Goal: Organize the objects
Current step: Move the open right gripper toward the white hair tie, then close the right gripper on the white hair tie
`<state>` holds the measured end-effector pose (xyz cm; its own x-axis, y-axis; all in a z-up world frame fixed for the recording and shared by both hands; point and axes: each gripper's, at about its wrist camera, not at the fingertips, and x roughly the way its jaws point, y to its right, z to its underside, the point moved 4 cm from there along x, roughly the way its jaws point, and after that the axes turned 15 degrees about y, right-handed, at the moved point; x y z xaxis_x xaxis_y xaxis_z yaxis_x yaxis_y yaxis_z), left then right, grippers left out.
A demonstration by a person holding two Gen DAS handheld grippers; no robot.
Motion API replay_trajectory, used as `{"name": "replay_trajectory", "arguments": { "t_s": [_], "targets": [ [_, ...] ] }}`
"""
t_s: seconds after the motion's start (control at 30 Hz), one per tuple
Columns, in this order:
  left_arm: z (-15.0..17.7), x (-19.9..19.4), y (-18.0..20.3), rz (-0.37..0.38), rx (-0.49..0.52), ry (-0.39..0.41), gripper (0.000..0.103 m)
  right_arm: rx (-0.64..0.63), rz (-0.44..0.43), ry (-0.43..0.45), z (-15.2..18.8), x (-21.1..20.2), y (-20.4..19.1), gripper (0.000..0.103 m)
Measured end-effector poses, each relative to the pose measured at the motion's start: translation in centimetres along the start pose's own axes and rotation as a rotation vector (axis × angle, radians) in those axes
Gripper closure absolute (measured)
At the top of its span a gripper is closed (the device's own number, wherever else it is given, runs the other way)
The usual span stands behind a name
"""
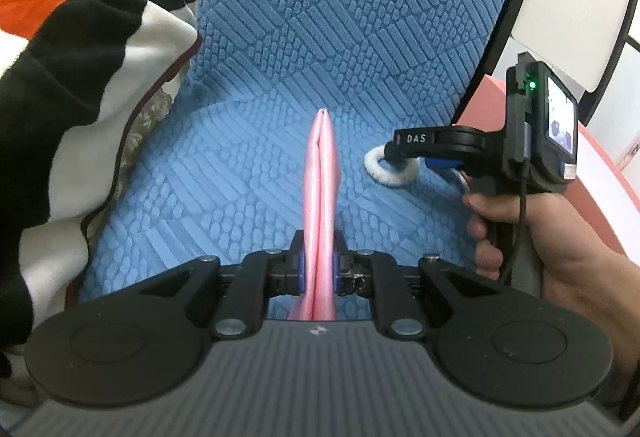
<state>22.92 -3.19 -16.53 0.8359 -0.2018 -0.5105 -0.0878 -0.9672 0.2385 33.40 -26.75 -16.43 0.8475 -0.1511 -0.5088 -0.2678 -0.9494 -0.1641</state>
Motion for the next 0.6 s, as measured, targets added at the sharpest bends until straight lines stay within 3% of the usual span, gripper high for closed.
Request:
{"name": "replay_trajectory", "arguments": {
  "t_s": [0.2,0.27,0.33,0.6],
  "targets": [
    [0.3,1.1,-0.4,-0.009,-0.01,-0.034,0.089,-0.074,-0.021,-0.002,0.3,-0.4,0.0,0.06],
    [0.5,1.4,-0.5,-0.014,-0.007,-0.045,0.089,-0.1,-0.015,-0.006,0.3,-0.7,0.1,0.08],
    [0.8,1.6,-0.6,-0.018,-0.002,-0.063,0.089,-0.094,-0.011,-0.014,0.1,-0.9,0.3,0.09],
    [2.2,3.4,-2.1,-0.057,-0.065,-0.174,0.089,-0.063,-0.024,-0.034,-0.1,-1.9,0.0,0.091]
  ]
}}
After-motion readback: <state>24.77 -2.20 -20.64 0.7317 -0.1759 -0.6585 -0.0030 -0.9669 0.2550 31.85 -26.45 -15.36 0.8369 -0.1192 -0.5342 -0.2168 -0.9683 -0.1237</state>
